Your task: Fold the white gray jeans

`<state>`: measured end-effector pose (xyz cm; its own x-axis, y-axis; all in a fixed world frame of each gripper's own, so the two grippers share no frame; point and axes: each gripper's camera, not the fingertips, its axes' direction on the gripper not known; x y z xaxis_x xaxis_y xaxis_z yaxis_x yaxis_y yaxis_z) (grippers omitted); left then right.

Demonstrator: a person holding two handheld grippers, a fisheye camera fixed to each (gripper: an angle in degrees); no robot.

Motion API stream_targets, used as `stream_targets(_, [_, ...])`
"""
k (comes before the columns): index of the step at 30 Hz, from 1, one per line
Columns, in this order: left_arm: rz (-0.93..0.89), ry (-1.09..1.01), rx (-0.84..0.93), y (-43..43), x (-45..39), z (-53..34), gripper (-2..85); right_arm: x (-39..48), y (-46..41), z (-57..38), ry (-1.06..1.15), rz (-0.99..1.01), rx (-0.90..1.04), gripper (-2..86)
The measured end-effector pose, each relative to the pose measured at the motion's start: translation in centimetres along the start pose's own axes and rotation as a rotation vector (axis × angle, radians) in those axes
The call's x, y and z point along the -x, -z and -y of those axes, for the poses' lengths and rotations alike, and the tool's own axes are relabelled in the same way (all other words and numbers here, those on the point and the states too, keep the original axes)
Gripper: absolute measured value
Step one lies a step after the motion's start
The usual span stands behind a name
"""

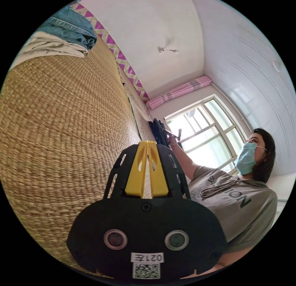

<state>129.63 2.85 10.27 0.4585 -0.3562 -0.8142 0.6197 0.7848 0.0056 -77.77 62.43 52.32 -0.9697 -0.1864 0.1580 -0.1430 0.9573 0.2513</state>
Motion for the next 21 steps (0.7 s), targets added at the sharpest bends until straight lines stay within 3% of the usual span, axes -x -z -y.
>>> stream_targets(2, [-0.002, 0.001, -0.001, 0.1, 0.0, 0.1, -0.9, -1.3, -0.4, 0.5, -0.049, -0.012, 0.009, 6.1])
stream_targets(5, [-0.004, -0.001, -0.008, 0.3, -0.2, 0.2, -0.9, -7.3, 0.5, -0.3, -0.288, 0.178, -0.036, 5.6])
stream_targets(7, [-0.007, -0.004, -0.01, 0.4, -0.3, 0.2, -0.9, -13.6, 2.8, -3.2, -0.525, 0.378, -0.18, 5.3])
stream_targets(10, [-0.014, -0.006, -0.01, 0.5, -0.3, 0.4, -0.9, -19.1, 7.2, -6.2, -0.683, 0.502, -0.336, 5.1])
stream_targets(17, [-0.034, -0.003, -0.017, 1.0, -0.3, 0.7, -0.9, -19.5, 21.5, -0.8, -0.508, 0.449, -0.425, 5.1])
stream_targets(21, [-0.058, -0.004, -0.038, 1.6, -0.3, 0.8, -0.9, -15.2, 28.8, 5.0, -0.391, 0.478, -0.482, 5.2])
